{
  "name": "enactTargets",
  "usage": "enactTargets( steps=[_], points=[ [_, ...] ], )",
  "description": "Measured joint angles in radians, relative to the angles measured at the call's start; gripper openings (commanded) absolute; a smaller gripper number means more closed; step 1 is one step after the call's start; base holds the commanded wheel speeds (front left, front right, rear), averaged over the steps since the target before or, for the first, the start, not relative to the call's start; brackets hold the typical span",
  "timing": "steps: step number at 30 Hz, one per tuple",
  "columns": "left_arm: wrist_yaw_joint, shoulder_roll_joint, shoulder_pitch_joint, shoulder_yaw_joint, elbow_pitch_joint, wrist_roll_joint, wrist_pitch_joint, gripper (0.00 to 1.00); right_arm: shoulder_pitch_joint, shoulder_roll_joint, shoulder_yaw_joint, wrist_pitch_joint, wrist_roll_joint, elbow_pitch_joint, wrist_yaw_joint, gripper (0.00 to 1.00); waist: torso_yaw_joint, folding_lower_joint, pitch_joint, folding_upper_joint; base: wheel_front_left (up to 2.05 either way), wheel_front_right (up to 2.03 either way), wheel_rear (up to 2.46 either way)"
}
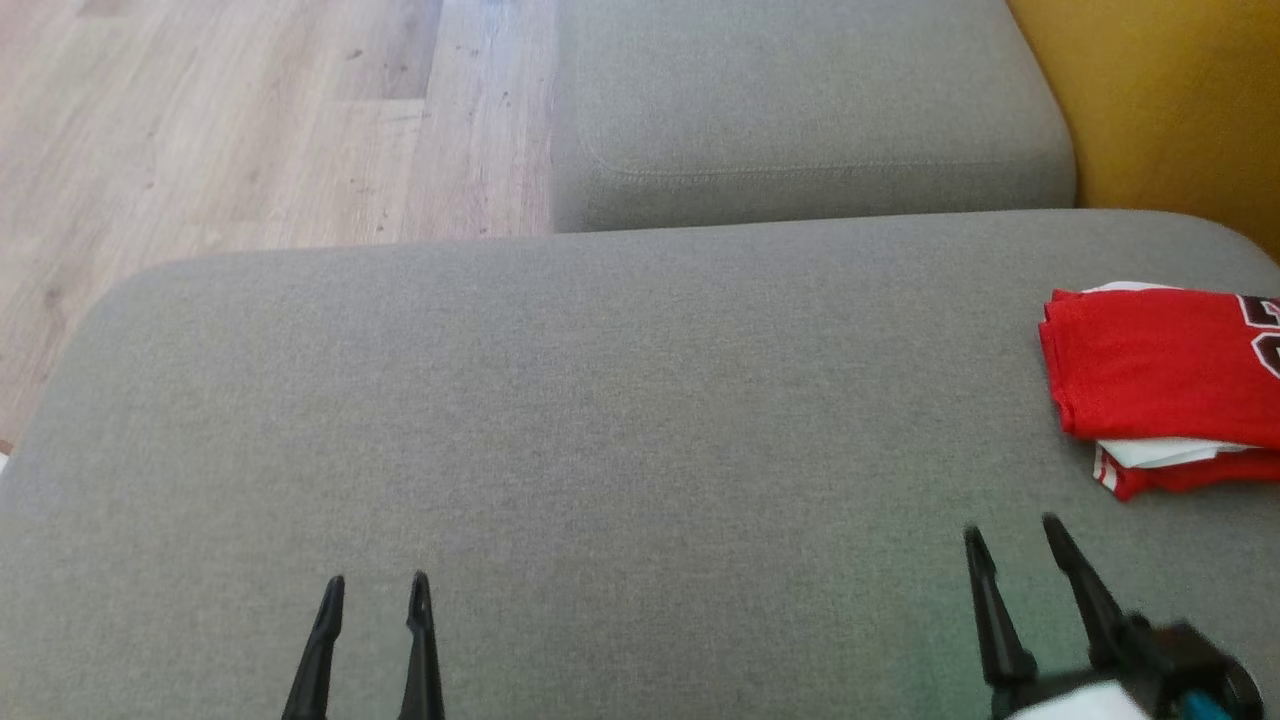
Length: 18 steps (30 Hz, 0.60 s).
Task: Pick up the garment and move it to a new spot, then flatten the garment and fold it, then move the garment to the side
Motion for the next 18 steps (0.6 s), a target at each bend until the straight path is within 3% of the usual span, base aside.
enactTargets(
  steps=[18],
  points=[
    [-0.025, 0.0, 0.053, 0.04, -0.028, 0.014, 0.0, 1.0, 0.114, 0.039, -0.052, 0.0, -0.044, -0.077, 0.0, 1.0, -0.013, 0.0001, -0.044, 0.0, 0.0, 0.0, 0.0]
  ],
)
